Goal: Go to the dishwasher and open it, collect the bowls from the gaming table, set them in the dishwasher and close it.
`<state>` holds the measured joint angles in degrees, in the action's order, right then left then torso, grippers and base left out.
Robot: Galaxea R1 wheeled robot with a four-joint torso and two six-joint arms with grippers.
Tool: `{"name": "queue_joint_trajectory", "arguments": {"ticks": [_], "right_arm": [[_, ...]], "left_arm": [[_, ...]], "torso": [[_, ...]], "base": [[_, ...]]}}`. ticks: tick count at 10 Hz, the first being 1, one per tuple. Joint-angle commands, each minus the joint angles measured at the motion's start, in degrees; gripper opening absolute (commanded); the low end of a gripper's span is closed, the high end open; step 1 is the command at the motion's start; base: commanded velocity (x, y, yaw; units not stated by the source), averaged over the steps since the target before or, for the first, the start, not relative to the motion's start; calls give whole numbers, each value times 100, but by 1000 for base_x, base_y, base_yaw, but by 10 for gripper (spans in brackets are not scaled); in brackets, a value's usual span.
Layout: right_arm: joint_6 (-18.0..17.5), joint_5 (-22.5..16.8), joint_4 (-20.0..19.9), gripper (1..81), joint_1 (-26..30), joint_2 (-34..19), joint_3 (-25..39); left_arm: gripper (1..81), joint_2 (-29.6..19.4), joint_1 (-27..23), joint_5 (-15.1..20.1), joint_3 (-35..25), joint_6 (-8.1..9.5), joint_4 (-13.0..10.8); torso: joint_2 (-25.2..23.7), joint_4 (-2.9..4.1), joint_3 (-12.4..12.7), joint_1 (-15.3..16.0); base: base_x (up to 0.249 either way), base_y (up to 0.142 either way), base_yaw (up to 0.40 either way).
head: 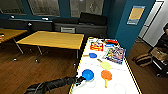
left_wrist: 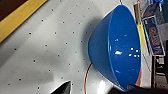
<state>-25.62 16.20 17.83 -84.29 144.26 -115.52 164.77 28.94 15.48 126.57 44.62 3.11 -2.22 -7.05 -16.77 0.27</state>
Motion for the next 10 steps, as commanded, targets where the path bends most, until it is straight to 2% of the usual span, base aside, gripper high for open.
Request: {"name": "queue_joint_trajectory", "arguments": {"ticks": [1,5,8,10], "right_arm": [[-22,-240,141,10,135,-176,57],[-30,-249,151,10,144,-176,57],[-30,-249,159,10,153,-176,74],[-30,-249,159,10,153,-176,57]], "left_arm": [[811,118,-885,122,-107,-6,6],[811,259,-903,87,122,-32,-3],[811,241,-885,-344,122,-41,-3],[811,259,-885,-362,192,-50,-3]], "torso": [[0,0,0,0],[0,0,0,0],[0,0,0,0],[0,0,0,0]], "base": [[0,0,0],[0,0,0],[0,0,0],[0,0,0]]}}
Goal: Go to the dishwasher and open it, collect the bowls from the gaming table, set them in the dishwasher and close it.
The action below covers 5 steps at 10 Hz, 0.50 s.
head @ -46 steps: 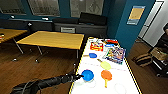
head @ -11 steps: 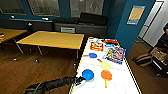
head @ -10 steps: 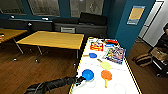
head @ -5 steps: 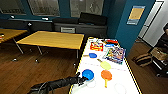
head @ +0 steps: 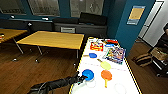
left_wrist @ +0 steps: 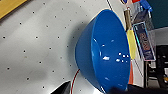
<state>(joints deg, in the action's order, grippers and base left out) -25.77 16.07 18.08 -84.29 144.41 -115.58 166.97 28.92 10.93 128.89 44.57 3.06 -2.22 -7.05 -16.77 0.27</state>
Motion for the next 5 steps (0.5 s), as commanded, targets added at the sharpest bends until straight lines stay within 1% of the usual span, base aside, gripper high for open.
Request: {"name": "queue_joint_trajectory", "arguments": {"ticks": [1,3,5], "right_arm": [[-16,-236,135,10,153,-191,63],[-16,-236,135,10,144,-191,63],[-16,-236,135,10,135,-191,63]], "left_arm": [[811,38,-883,93,-31,-45,-7],[811,90,-909,84,65,-45,-86],[811,126,-909,84,101,-45,-95]], "torso": [[0,0,0,0],[0,0,0,0],[0,0,0,0]], "base": [[0,0,0],[0,0,0],[0,0,0]]}}
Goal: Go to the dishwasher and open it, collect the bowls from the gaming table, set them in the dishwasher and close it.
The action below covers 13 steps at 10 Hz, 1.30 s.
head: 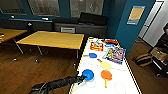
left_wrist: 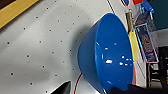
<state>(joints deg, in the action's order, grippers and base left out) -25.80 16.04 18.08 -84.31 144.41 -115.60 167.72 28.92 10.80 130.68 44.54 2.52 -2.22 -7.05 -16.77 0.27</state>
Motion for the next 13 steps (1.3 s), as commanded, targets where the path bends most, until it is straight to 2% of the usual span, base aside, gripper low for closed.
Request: {"name": "queue_joint_trajectory", "arguments": {"ticks": [1,7,13], "right_arm": [[-13,-233,143,10,138,-191,65],[-22,-224,178,10,120,-191,74],[-22,-224,205,10,128,-191,92]], "left_arm": [[811,60,-909,98,-78,-42,-41],[811,280,-944,98,54,-51,-156],[811,-150,-1049,80,28,-51,-164]], "torso": [[0,0,0,0],[0,0,0,0],[0,0,0,0]], "base": [[0,0,0],[0,0,0],[0,0,0]]}}
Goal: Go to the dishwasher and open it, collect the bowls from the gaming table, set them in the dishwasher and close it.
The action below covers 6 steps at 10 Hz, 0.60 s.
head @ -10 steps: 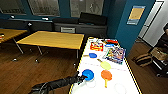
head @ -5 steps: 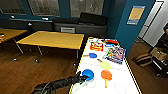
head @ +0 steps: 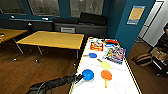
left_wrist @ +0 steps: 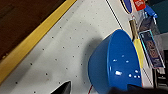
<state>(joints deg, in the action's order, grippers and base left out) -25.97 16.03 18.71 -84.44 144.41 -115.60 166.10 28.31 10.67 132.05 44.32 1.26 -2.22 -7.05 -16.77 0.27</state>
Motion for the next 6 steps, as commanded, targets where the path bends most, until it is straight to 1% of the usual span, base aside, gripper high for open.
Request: {"name": "queue_joint_trajectory", "arguments": {"ticks": [1,3,5,6], "right_arm": [[-5,-223,141,10,142,-191,100],[-5,-232,141,10,142,-191,109],[-5,-232,141,10,151,-191,100],[-5,-232,141,10,151,-173,83]], "left_arm": [[811,20,-989,93,-100,-29,-38],[811,46,-1050,93,-91,-38,-38],[811,143,-1077,93,-83,-38,-240],[811,195,-1086,93,-48,-38,-257]], "torso": [[0,0,0,0],[0,0,0,0],[0,0,0,0],[0,0,0,0]], "base": [[0,0,0],[0,0,0],[0,0,0],[0,0,0]]}}
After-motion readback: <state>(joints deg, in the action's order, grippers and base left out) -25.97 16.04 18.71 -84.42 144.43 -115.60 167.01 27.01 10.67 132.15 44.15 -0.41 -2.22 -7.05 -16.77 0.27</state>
